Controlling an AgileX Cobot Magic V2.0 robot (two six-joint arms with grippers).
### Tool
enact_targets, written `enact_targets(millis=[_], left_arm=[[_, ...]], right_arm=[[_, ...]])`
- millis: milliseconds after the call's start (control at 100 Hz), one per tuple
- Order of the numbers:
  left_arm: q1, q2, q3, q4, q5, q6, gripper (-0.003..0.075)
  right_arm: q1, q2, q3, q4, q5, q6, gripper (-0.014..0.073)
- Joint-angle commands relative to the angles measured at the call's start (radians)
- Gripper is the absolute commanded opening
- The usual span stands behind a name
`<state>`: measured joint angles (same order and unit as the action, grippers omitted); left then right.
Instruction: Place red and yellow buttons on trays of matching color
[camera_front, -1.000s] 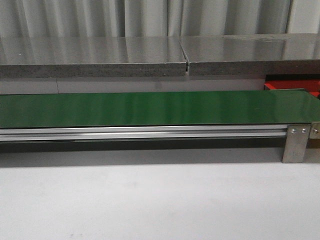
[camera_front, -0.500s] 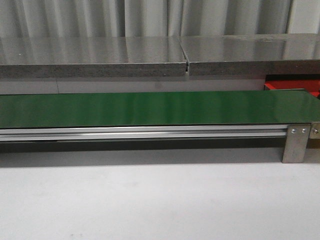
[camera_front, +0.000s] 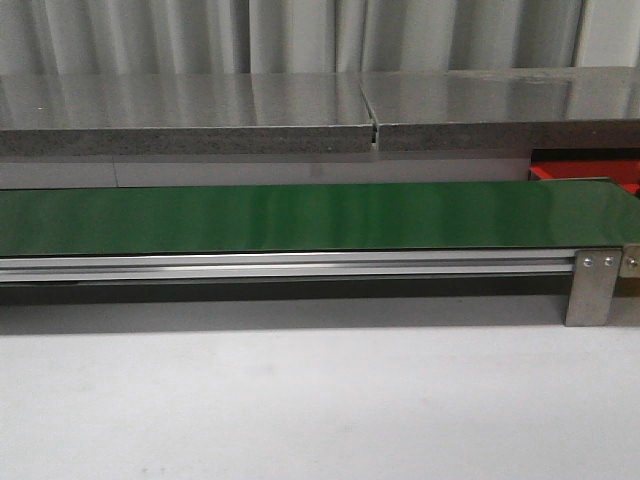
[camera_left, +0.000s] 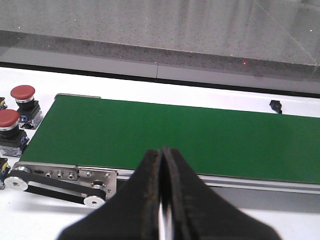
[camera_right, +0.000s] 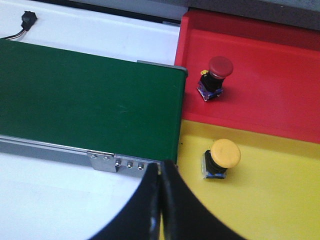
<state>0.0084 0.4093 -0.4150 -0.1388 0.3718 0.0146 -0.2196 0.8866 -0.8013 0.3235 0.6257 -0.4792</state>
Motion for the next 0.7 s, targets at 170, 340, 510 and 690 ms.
enact_targets(millis=[170,340,510,690], left_arm=[[-0.007,0.003,-0.025,-0.012,-0.081,0.001,-0.0019],[-0.008,0.003,-0.025,-0.012,-0.081,0.001,-0.0019],[-0.007,0.003,-0.025,-0.012,-0.073,0.001,-0.0018],[-0.008,0.003,-0.025,-0.010,-0.045,0.001,0.0085]], right_arm=[[-0.001,-0.010,-0.025,0.020,-0.056,-0.009,-0.0068],[-0.001,-0.010,-0.025,0.020,-0.056,-0.009,-0.0068],[-0.001,-0.010,-0.025,0.020,-0.056,-0.009,-0.0068],[-0.001,-0.010,-0.025,0.020,-0.056,-0.009,-0.0068]])
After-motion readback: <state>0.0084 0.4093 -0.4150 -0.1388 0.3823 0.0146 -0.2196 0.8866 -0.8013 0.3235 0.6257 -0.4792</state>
